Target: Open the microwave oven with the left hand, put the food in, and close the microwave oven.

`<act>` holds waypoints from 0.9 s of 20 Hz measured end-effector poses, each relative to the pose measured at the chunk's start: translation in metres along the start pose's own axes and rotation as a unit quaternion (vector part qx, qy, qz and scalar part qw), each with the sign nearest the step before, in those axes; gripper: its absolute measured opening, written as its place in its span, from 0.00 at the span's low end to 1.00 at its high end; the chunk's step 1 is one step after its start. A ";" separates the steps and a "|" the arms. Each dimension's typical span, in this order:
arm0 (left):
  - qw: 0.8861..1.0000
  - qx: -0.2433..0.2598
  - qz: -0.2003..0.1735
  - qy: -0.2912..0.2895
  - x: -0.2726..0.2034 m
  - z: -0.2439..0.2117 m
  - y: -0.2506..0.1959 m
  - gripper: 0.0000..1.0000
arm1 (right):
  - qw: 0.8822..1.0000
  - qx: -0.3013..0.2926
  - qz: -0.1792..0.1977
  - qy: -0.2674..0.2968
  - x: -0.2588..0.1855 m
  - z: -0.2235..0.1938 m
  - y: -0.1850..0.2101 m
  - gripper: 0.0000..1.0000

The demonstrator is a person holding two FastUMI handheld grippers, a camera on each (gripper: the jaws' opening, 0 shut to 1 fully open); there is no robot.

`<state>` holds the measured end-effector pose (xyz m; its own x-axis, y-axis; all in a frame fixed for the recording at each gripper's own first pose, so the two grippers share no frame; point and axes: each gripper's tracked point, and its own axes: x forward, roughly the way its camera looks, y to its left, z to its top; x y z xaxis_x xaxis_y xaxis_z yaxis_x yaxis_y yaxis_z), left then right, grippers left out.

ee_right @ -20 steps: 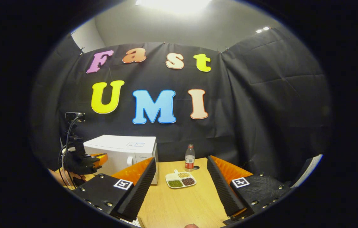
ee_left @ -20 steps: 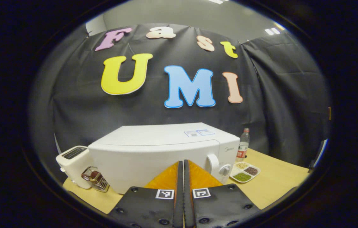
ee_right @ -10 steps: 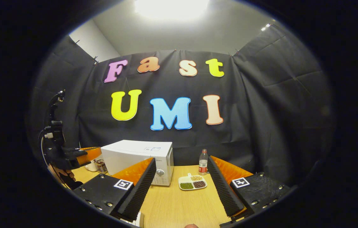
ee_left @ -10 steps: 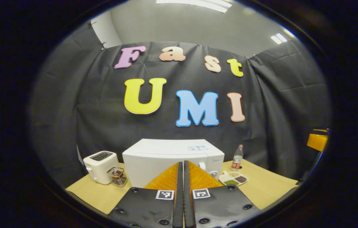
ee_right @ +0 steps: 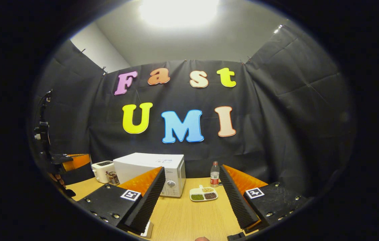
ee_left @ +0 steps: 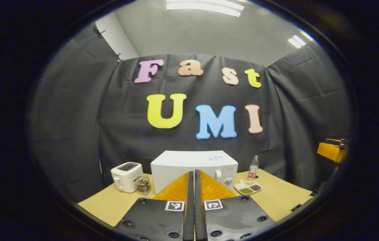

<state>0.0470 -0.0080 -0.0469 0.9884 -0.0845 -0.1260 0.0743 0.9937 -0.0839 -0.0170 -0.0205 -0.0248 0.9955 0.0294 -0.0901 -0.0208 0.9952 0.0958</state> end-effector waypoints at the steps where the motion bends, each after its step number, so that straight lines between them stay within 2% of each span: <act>1: 1.000 0.003 0.006 -0.004 -0.007 0.003 0.007 0.07 | 1.000 0.002 -0.004 0.000 -0.003 0.001 0.001 0.98; 4: 1.000 0.000 0.016 -0.008 -0.030 0.009 0.022 0.10 | 1.000 0.006 -0.002 0.001 -0.012 -0.001 0.013 0.98; 5: 1.000 -0.002 0.014 -0.012 -0.034 0.010 0.026 0.14 | 1.000 0.003 -0.003 0.002 -0.014 -0.002 0.015 0.98; 8: 1.000 0.003 0.019 -0.015 -0.056 0.010 0.038 0.75 | 1.000 0.004 0.004 0.001 -0.023 -0.001 0.029 0.98; 10: 1.000 0.005 0.019 -0.009 -0.066 0.005 0.043 0.83 | 1.000 0.003 0.004 0.004 -0.026 -0.002 0.035 0.98; 11: 1.000 0.004 0.018 -0.009 -0.071 0.004 0.042 0.83 | 1.000 0.003 0.005 0.006 -0.027 -0.003 0.038 0.98; 12: 1.000 0.006 0.023 -0.011 -0.076 0.004 0.047 0.94 | 1.000 0.004 0.006 0.004 -0.029 -0.001 0.041 0.98; 13: 1.000 0.009 0.025 -0.015 -0.079 0.007 0.050 1.00 | 1.000 0.003 0.006 0.002 -0.031 0.001 0.042 0.98; 14: 0.999 0.011 0.029 -0.019 -0.082 0.007 0.051 0.97 | 1.000 0.001 0.006 0.000 -0.031 0.002 0.044 0.98; 15: 0.999 0.012 0.030 -0.022 -0.084 0.009 0.052 1.00 | 1.000 0.000 0.006 -0.003 -0.032 0.003 0.045 0.98; 18: 0.999 0.019 0.033 -0.030 -0.087 0.015 0.056 0.94 | 1.000 0.003 0.009 -0.008 -0.031 0.007 0.052 0.98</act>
<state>-0.0326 0.0562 -0.0258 0.9973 -0.0161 -0.0712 0.0132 0.9991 -0.0405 -0.0484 0.0300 -0.0097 0.9964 0.0455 -0.0715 -0.0381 0.9940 0.1022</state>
